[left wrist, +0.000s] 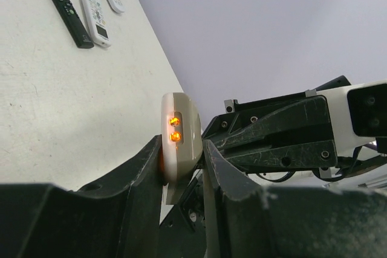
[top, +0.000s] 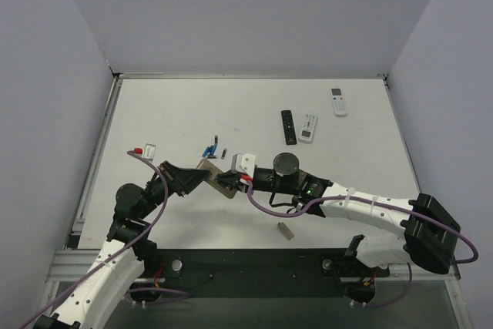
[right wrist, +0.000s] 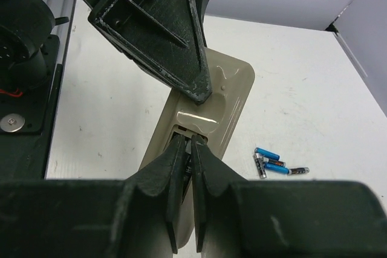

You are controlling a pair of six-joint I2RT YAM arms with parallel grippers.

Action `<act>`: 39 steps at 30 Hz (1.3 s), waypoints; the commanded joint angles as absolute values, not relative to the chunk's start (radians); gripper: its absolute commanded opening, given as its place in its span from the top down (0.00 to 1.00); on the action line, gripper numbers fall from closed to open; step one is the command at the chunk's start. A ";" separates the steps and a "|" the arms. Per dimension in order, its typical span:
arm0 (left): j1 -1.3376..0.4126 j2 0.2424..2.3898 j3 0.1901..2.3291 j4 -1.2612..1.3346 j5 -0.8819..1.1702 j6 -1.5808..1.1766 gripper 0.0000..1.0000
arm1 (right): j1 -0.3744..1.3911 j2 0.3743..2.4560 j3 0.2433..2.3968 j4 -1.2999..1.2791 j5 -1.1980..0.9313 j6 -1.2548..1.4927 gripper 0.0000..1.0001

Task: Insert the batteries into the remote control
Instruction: Load the battery into the remote control.

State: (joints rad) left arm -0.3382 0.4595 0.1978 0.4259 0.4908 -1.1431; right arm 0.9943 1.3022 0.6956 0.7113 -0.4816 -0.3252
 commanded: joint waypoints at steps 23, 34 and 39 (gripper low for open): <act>-0.370 0.313 0.215 0.431 0.611 -0.950 1.00 | 0.907 1.177 0.905 0.132 -0.204 0.033 0.30; -0.370 0.345 0.199 0.281 0.508 -0.923 1.00 | 0.865 1.004 0.816 -0.147 -0.104 0.288 0.00; -0.370 0.409 0.190 0.212 0.466 -0.910 1.00 | 0.865 0.973 0.793 -0.348 -0.049 0.362 0.00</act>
State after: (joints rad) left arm -0.3691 0.3717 0.1905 0.2493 0.5106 -0.9268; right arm 0.8650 0.9867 0.8074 -0.1543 -0.1226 0.2687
